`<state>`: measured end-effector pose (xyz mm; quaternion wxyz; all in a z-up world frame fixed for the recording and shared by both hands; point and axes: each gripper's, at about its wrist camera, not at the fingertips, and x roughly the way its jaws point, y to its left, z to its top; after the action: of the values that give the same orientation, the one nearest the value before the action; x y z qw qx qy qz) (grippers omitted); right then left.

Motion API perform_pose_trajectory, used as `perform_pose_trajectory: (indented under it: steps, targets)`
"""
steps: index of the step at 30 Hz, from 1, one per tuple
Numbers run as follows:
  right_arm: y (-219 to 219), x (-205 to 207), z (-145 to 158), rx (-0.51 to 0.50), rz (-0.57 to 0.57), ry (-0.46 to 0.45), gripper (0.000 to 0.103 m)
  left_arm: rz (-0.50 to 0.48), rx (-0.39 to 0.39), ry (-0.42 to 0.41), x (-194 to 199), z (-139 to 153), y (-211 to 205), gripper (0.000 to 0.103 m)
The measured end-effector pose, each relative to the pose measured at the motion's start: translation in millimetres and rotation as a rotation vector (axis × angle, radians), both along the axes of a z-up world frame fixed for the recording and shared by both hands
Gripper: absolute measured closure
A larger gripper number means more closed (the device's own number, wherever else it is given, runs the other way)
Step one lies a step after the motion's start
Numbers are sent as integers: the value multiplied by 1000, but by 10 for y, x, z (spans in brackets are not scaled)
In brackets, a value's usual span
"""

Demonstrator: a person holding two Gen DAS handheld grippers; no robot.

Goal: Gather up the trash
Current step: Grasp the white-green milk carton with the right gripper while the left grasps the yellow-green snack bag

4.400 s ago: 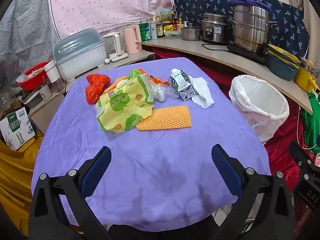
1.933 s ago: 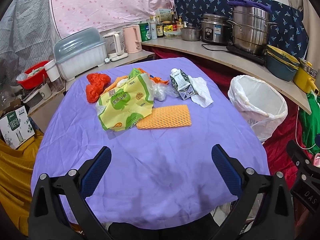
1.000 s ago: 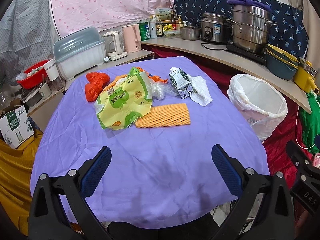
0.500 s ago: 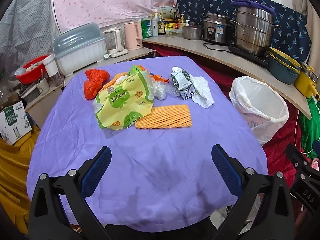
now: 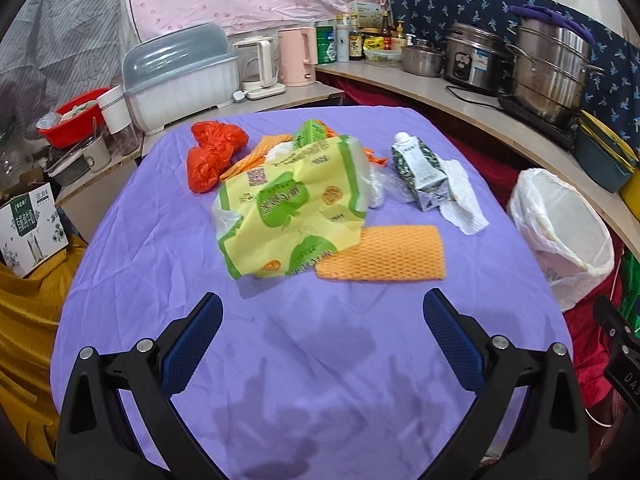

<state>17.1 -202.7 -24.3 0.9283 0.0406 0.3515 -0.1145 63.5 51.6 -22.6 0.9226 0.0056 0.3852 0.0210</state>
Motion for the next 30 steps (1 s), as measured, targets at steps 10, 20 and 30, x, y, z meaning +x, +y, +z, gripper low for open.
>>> perform_pose_trajectory:
  steps: [10, 20, 30]
  targets:
    - [273, 551, -96, 36, 48, 22, 7, 84, -30, 23, 508, -136, 533, 7]
    - [724, 1302, -133, 64, 157, 25, 7, 80, -144, 99, 959, -429, 802, 7]
    - [1066, 2074, -292, 64, 208, 47, 8, 43, -221, 114, 1141, -500, 845, 37]
